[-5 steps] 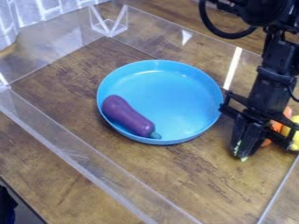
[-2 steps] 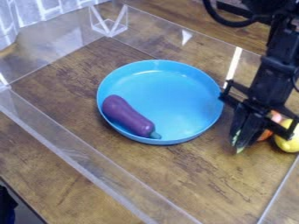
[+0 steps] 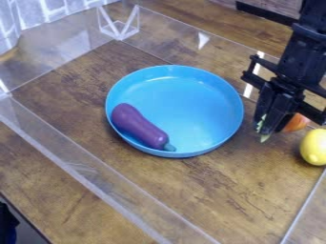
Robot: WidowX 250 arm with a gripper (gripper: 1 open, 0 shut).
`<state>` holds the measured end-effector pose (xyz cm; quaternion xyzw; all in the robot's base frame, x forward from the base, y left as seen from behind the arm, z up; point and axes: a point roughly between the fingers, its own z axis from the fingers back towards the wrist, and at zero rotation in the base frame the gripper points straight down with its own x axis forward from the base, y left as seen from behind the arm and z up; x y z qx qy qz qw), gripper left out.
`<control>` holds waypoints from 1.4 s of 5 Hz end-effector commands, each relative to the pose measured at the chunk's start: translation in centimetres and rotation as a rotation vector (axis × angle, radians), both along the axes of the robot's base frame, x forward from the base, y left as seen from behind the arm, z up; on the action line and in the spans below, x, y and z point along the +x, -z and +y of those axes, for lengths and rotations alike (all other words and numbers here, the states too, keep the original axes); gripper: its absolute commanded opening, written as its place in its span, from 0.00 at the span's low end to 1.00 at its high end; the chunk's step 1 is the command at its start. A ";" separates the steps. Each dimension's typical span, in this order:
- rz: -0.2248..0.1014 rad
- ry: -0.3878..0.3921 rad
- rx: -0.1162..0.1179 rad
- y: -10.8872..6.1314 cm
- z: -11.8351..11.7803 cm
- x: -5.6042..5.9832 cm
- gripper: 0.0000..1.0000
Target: Move the carrot to the left side
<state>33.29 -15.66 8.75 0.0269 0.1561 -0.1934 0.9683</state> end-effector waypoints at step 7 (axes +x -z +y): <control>-0.175 -0.276 0.053 -6.2 17.7 -7.8 0.00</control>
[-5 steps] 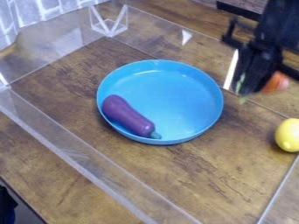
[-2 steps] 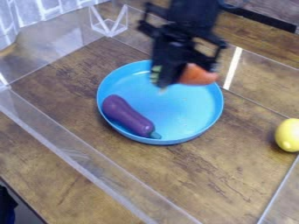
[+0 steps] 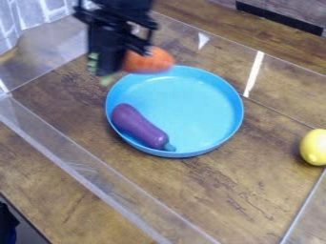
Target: Move the carrot to the left side
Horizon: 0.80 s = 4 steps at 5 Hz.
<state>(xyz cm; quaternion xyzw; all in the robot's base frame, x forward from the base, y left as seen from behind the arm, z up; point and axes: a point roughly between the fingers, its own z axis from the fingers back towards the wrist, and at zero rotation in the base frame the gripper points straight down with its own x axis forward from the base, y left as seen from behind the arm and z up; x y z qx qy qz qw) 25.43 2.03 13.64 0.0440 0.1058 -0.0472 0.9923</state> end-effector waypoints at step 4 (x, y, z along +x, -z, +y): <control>0.002 -0.077 0.051 0.4 4.7 0.5 0.00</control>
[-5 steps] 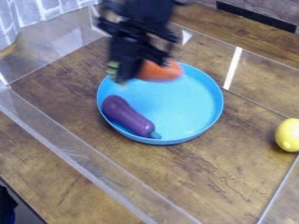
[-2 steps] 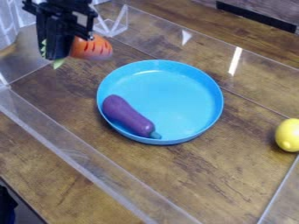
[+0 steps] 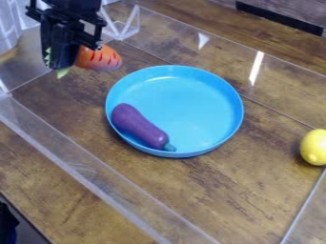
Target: Move the carrot to the left side
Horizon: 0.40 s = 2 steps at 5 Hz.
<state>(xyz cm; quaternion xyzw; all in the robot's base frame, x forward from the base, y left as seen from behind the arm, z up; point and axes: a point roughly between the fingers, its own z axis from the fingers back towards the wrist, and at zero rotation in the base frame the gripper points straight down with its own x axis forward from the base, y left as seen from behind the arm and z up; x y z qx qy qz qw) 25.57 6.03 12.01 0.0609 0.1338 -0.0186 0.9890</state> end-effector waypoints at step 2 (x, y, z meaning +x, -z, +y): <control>-0.026 -0.040 0.031 0.3 1.7 0.4 1.00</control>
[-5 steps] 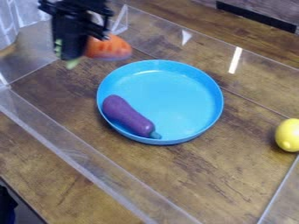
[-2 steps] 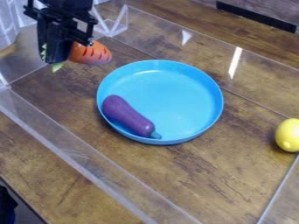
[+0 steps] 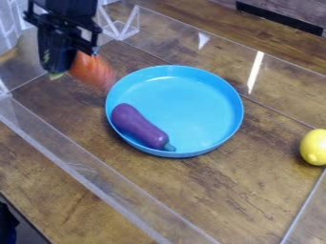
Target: Move the carrot to the left side
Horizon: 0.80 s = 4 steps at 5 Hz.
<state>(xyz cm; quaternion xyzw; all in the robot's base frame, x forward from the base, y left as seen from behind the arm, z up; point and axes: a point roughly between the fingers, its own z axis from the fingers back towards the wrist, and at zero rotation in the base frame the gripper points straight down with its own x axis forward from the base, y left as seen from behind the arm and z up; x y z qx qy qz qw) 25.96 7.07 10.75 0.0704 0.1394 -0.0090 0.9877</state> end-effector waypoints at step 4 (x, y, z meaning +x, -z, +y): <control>-0.043 -0.068 0.005 2.7 3.3 1.7 1.00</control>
